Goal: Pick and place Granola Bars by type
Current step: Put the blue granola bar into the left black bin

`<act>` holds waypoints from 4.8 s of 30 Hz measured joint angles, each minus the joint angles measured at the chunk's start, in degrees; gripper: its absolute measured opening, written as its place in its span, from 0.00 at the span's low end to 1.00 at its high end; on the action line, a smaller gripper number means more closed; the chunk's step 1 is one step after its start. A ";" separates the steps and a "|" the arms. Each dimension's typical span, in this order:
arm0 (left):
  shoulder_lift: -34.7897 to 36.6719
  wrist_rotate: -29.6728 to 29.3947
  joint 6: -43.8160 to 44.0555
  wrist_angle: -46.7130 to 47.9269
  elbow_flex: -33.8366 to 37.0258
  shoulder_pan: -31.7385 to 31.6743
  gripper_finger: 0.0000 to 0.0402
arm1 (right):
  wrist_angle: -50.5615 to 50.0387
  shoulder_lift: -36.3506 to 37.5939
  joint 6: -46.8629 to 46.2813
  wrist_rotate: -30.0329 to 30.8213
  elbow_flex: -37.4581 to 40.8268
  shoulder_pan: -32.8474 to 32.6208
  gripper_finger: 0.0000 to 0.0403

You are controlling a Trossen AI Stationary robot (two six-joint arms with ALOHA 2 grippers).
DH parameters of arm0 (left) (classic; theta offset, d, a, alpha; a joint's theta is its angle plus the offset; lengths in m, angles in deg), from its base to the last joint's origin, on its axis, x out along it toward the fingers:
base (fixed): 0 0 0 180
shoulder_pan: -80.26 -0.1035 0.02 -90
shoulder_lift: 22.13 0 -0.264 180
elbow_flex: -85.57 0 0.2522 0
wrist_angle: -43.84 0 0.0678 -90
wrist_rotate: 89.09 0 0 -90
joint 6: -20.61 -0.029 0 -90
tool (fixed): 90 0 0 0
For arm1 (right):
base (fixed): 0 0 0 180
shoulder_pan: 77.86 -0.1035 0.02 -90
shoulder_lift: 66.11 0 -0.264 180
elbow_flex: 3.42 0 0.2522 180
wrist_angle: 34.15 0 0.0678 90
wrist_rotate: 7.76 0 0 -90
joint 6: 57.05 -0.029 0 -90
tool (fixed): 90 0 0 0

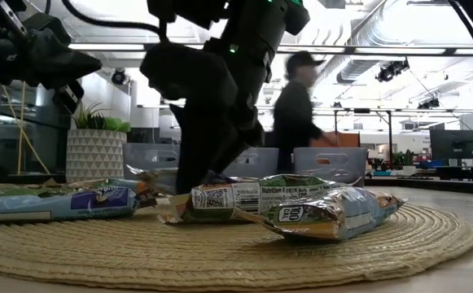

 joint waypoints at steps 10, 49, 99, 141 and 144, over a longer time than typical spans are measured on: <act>0.00 0.00 -0.01 0.00 -0.02 0.00 0.00 | 8.07 3.20 1.27 1.03 -0.02 1.70 0.19; -0.02 0.02 0.00 1.57 -0.04 0.00 0.00 | 36.40 14.25 22.47 3.25 -6.73 28.21 0.19; -0.02 0.02 -0.01 1.62 -0.04 0.00 0.00 | 0.64 -15.15 19.40 -5.36 -31.83 28.85 0.21; -0.02 0.03 0.00 1.60 -0.04 0.00 0.00 | 0.19 0.31 25.87 -21.32 -34.62 20.73 0.43; -0.02 0.02 0.00 1.62 -0.04 0.00 0.00 | -0.25 0.50 25.88 -24.80 -34.60 17.66 0.43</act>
